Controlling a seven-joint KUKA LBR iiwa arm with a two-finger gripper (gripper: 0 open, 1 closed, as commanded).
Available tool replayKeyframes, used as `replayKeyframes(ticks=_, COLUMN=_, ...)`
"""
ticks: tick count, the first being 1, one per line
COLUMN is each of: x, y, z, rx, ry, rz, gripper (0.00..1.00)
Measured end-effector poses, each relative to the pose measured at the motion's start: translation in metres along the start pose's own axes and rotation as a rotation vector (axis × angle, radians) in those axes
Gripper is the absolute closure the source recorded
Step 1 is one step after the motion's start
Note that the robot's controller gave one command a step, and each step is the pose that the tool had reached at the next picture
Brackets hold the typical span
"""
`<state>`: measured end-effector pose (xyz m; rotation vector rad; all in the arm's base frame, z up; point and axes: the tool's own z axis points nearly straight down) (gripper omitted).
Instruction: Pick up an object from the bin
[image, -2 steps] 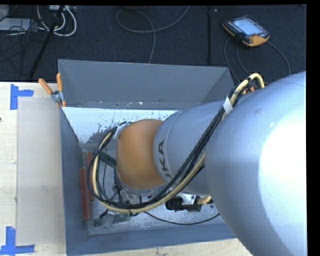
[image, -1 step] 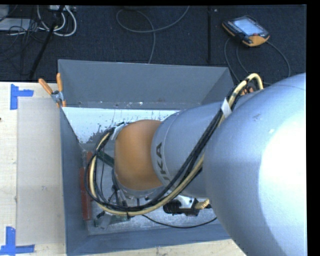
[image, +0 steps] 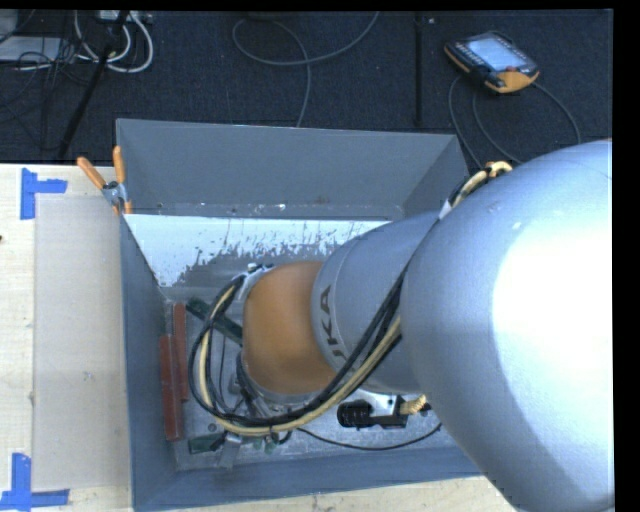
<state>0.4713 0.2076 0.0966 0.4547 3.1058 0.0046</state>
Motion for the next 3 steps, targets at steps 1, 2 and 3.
replayKeyframes(ticks=1, x=-0.005, y=-0.01, z=0.032, rx=0.004, ry=-0.002, rz=-0.021, gripper=0.0)
replayKeyframes(ticks=2, x=-0.009, y=-0.037, z=0.027, rx=0.003, ry=0.004, rz=-0.366, gripper=1.0)
replayKeyframes(ticks=3, x=-0.009, y=-0.037, z=0.027, rx=0.003, ry=0.004, rz=-0.366, gripper=1.0)
